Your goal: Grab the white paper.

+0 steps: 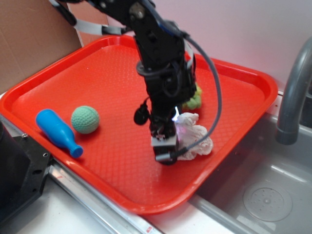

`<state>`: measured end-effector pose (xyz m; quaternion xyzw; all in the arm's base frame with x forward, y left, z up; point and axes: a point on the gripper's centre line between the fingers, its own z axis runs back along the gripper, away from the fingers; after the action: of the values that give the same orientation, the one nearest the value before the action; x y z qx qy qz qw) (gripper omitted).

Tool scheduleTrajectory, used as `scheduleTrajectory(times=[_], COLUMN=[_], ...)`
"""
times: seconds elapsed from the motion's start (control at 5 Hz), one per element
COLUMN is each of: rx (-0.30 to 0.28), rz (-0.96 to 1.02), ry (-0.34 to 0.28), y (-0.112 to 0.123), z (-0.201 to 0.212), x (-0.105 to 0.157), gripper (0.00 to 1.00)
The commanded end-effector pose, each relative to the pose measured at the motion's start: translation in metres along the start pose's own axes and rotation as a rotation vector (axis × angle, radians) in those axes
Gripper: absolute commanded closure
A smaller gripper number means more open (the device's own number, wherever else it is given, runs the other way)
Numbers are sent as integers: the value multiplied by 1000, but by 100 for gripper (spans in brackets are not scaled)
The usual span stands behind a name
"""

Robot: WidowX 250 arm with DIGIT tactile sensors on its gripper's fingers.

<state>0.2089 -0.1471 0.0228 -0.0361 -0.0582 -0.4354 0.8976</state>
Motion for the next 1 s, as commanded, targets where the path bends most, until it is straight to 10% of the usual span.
scheduleTrajectory(times=[0.0,0.4,0.8], rx=[23,-36,50], rz=[60,161,550], ry=[-30,-143,-175], y=[-11,1,25], z=[9,29,128], x=[2,-19,-83], gripper=[100,100,100])
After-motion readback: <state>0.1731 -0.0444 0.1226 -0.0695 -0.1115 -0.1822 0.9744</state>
